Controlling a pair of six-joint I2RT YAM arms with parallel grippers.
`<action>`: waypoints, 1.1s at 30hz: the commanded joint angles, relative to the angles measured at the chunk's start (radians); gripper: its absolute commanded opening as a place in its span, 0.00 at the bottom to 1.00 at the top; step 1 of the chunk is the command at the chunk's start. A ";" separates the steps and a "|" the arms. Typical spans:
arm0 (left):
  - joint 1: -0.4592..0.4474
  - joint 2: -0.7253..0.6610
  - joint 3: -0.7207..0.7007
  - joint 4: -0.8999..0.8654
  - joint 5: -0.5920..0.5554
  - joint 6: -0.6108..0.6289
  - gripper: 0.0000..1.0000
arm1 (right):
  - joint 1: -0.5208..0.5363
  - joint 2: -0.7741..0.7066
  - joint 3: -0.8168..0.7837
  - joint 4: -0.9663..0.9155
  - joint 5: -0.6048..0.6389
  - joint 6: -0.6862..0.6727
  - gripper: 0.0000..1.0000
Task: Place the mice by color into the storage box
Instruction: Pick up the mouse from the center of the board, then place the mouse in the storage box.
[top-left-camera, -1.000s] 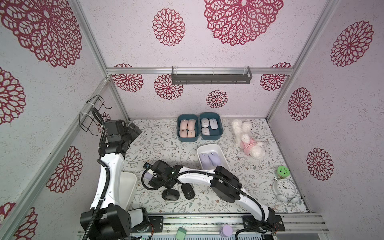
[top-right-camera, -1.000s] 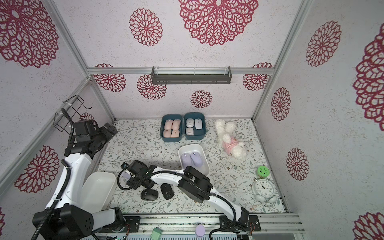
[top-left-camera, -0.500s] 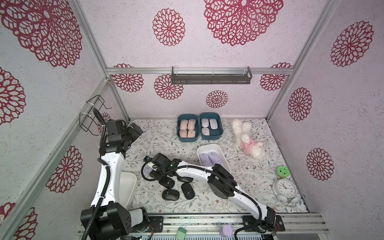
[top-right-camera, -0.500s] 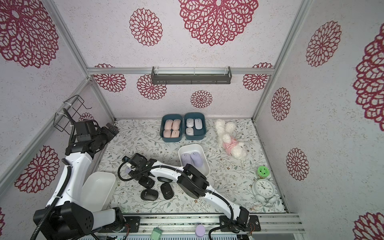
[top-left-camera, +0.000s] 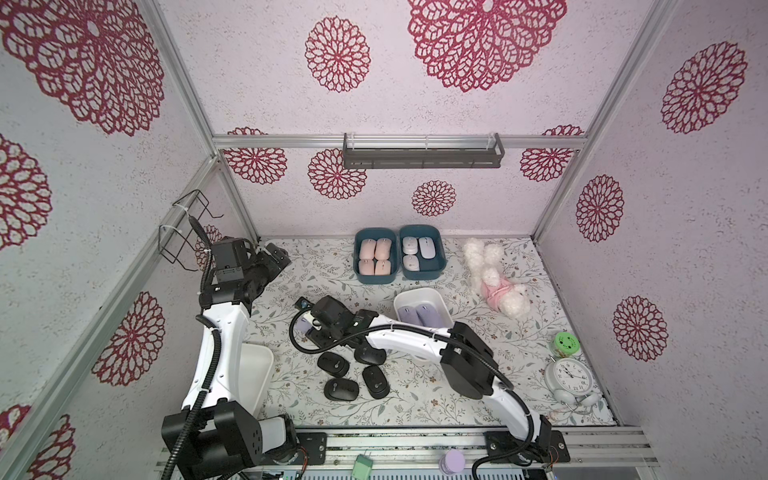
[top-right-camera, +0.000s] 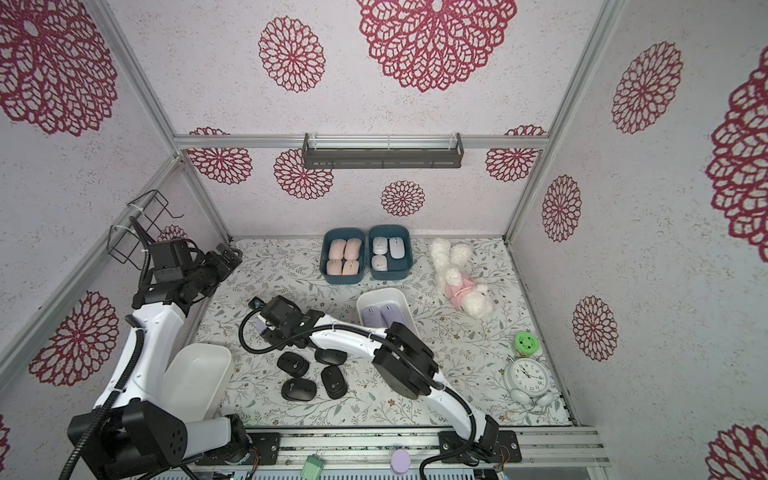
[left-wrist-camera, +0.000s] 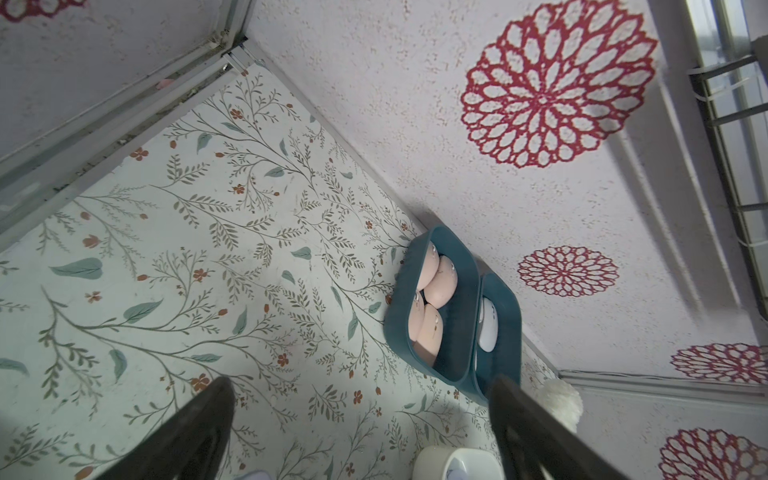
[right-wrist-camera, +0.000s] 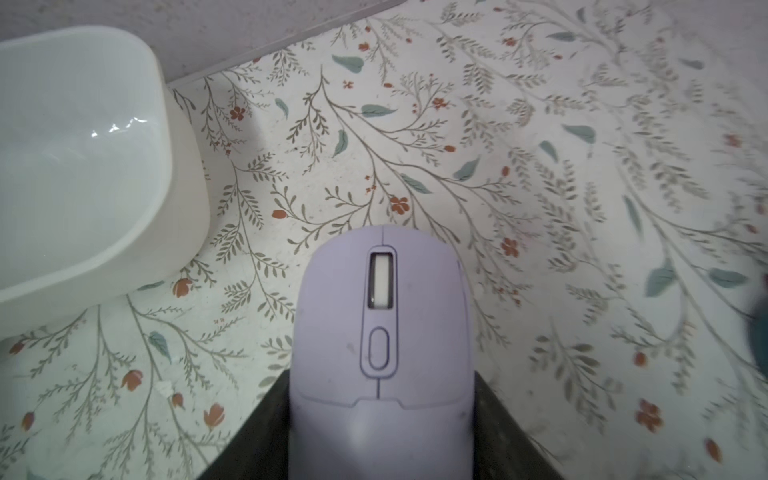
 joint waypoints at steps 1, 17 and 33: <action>-0.028 -0.001 -0.005 0.035 0.040 -0.001 0.97 | -0.032 -0.201 -0.130 0.093 0.094 0.051 0.42; -0.353 0.093 0.025 -0.008 0.036 0.039 0.97 | -0.259 -0.826 -0.762 -0.290 0.182 0.385 0.42; -0.388 0.106 0.036 -0.024 0.049 0.044 0.97 | -0.366 -0.679 -0.818 -0.360 -0.090 0.433 0.43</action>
